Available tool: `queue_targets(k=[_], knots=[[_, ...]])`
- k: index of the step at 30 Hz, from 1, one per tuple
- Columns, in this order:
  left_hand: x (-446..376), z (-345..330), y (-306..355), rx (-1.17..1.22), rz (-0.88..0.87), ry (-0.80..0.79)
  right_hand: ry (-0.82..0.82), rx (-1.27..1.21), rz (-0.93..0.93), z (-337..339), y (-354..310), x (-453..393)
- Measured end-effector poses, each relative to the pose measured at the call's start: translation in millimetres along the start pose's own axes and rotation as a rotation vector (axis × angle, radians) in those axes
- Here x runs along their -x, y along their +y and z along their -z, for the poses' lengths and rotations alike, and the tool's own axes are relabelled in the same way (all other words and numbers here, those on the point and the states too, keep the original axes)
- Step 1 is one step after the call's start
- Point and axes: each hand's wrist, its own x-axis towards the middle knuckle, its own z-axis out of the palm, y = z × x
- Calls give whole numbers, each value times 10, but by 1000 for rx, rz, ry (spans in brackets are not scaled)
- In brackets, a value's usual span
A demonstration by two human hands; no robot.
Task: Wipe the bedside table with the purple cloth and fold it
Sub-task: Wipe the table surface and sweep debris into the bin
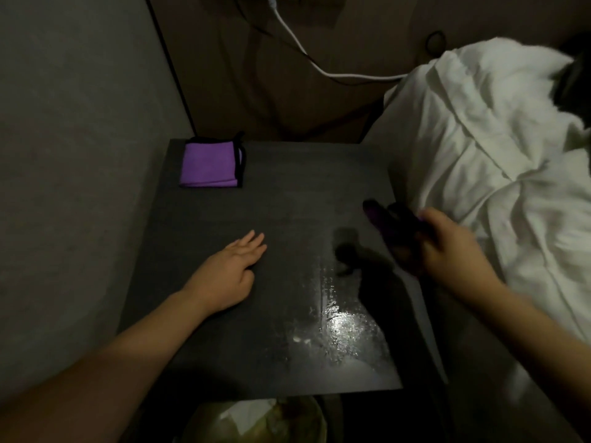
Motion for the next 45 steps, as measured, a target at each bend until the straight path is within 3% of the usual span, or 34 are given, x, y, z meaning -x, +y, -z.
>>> queue_targets(k=[4, 9, 17, 25, 33, 38, 41, 43, 45], knots=[[-29, -67, 24, 6, 18, 20, -9, 123, 0, -92, 85, -520], [-43, -72, 39, 30, 19, 33, -318, 167, 20, -650, 482, -615], [-56, -58, -2, 20, 8, 12, -192, 60, 45, -859, 616, -254], [-60, -9, 36, 32, 28, -28, -253, -66, 36, -975, 475, 916], [-56, -20, 47, 32, 28, -43, -299, -96, 141, -1064, 107, 1438], [-51, -37, 28, 48, 43, -34, -135, -392, -198, -857, 2, 1167], [-49, -45, 33, 65, 44, -30, 101, -648, -486, -643, 40, 820], [-46, -46, 46, 74, 45, -32, 235, -534, -451, -574, 108, 579], [-41, -37, 47, 78, 46, -38, 246, -380, -358, -625, 63, 392]])
